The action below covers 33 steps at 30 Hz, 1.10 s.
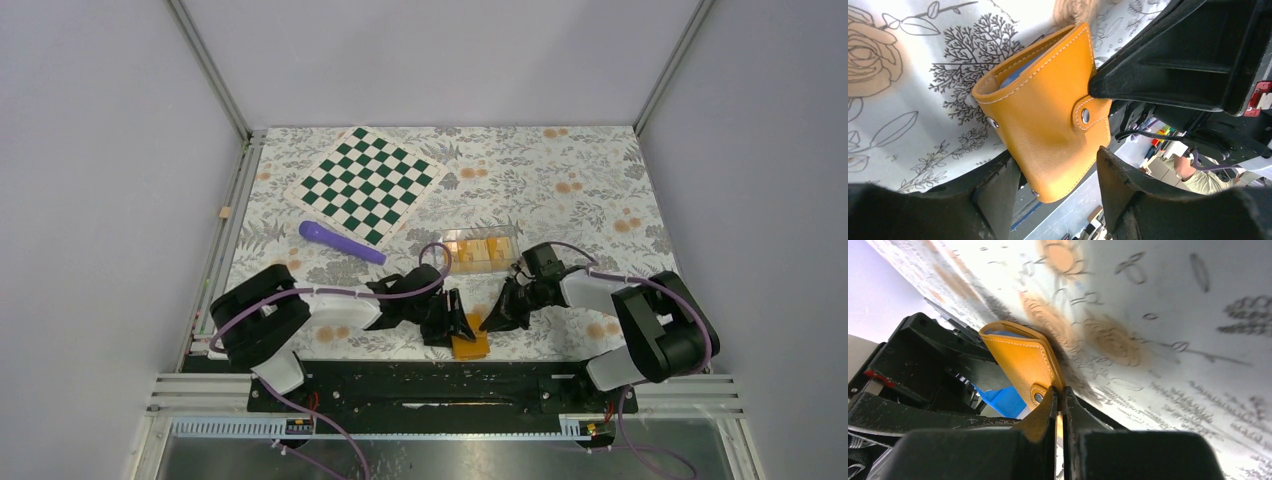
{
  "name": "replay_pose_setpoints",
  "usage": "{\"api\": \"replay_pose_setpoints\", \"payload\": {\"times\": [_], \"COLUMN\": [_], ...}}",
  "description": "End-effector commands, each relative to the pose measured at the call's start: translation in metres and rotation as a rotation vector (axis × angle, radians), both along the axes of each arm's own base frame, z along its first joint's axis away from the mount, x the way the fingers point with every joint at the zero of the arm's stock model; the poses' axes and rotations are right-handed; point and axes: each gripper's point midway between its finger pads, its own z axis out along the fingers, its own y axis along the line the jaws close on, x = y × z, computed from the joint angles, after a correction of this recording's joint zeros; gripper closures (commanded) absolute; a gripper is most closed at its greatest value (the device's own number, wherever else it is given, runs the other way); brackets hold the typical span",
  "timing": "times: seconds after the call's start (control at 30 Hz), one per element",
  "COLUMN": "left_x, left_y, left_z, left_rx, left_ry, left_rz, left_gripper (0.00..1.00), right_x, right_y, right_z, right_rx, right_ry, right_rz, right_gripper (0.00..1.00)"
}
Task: Put the credit cards into the card holder
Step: Open the card holder at the center of the board.
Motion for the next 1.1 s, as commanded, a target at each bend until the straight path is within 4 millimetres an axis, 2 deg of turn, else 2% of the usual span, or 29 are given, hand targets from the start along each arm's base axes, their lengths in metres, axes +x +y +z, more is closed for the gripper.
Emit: {"api": "replay_pose_setpoints", "payload": {"times": [0.0,0.1,0.33,0.5,0.6,0.7,0.83,1.0,1.07], "left_x": [0.018,0.023,0.038,0.052,0.054,0.051,0.041,0.033,0.031], "left_y": [-0.024,-0.014,0.017,0.044,0.053,0.057,0.054,0.046,0.045], "left_z": [0.062,0.068,0.091,0.126,0.150,0.171,0.189,0.214,0.219], "left_rx": [-0.189,-0.152,-0.141,-0.253,-0.342,-0.424,-0.496,-0.631,-0.650], "left_ry": [-0.150,-0.190,-0.253,-0.325,-0.371,-0.410,-0.437,-0.458,-0.464], "left_rz": [0.017,0.043,0.132,0.198,0.186,0.156,0.089,0.036,0.020], "left_gripper": [0.43,0.38,0.28,0.23,0.22,0.22,0.22,0.29,0.34], "right_x": [0.010,0.008,0.013,0.022,0.026,0.032,0.038,0.042,0.044], "right_y": [0.015,0.009,0.007,0.011,0.016,0.021,0.027,0.031,0.033], "right_z": [0.039,0.051,0.093,0.129,0.152,0.177,0.203,0.220,0.224], "right_rx": [0.112,0.083,0.116,0.169,0.215,0.255,0.310,0.340,0.353], "right_ry": [-0.106,-0.157,-0.287,-0.365,-0.392,-0.421,-0.445,-0.452,-0.449], "right_rz": [0.028,0.045,-0.010,-0.056,-0.063,-0.070,-0.081,-0.082,-0.088], "right_gripper": [1.00,1.00,1.00,1.00,1.00,1.00,1.00,1.00,1.00]}}
